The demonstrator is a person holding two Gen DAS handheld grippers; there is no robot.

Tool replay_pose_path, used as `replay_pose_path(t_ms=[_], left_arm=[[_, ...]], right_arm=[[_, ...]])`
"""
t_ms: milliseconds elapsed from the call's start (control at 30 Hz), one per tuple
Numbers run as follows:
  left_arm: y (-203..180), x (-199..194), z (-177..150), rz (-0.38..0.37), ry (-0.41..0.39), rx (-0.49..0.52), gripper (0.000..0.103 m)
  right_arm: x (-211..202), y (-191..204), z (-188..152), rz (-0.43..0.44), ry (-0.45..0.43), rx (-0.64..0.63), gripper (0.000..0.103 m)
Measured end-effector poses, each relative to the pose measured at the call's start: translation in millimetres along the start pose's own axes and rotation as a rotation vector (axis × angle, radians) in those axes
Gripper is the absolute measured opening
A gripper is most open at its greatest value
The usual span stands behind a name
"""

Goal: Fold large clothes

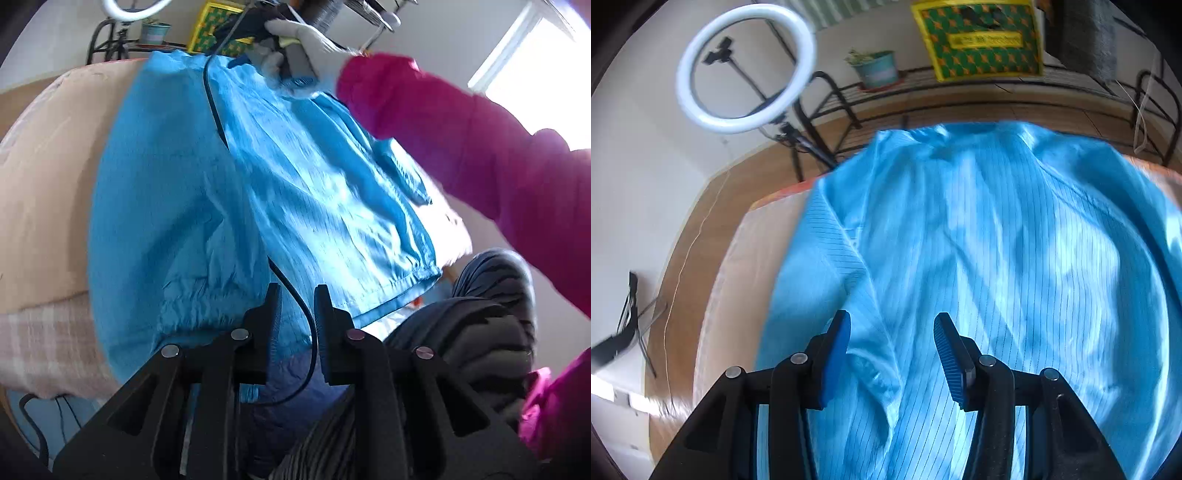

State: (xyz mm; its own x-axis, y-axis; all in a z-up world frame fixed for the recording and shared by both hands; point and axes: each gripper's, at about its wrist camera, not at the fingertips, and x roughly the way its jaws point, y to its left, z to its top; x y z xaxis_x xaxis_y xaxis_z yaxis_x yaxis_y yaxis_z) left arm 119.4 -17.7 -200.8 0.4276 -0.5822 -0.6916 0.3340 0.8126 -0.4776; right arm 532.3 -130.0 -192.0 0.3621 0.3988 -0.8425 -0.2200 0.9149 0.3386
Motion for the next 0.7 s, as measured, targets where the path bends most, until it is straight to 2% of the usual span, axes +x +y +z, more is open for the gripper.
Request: replay_pose_path(t_ms=[67, 133, 200, 233, 300, 367, 500, 567, 633, 700], left_arm=[[4.8, -12.4, -3.6, 0.011, -0.027, -0.031, 0.016], [10.1, -26.1, -8.9, 0.033, -0.055, -0.064, 0.016], [14.3, -31.9, -13.1, 0.05, -0.065, -0.086, 0.016], [17.9, -33.4, -14.6, 0.054, -0.065, -0.102, 0.016], [23.3, -30.4, -16.4, 0.063, -0.063, -0.127, 0.016], [22.8, -28.9, -13.9, 0.105, -0.06, -0.111, 0.016], [14.8, -42.7, -7.0, 0.084, -0.115, -0.101, 0.017], [12.4, -48.8, -3.8, 0.085, -0.148, -0.09, 0.023], [12.6, -49.5, -0.4, 0.123, -0.171, -0.068, 0.044], [16.6, -34.3, 1.3, 0.147, -0.14, -0.038, 0.045]], right_arm=[[0.1, 21.3, -1.9, -0.011, 0.006, -0.088, 0.063], [6.4, 40.3, -4.3, -0.023, 0.031, -0.17, 0.07], [18.2, 58.7, -9.6, -0.089, 0.079, -0.265, 0.071], [28.1, 69.1, -14.6, -0.171, 0.1, -0.332, 0.069], [38.9, 73.2, -19.0, -0.235, 0.12, -0.374, 0.062], [40.3, 66.0, -20.8, -0.21, 0.145, -0.335, 0.029], [34.8, 47.5, -19.8, -0.135, 0.13, -0.259, 0.022], [31.9, 38.4, -18.6, -0.1, 0.127, -0.241, 0.019], [29.7, 29.8, -18.6, -0.061, 0.13, -0.215, 0.016], [27.4, 23.0, -18.7, -0.025, 0.124, -0.188, 0.015]])
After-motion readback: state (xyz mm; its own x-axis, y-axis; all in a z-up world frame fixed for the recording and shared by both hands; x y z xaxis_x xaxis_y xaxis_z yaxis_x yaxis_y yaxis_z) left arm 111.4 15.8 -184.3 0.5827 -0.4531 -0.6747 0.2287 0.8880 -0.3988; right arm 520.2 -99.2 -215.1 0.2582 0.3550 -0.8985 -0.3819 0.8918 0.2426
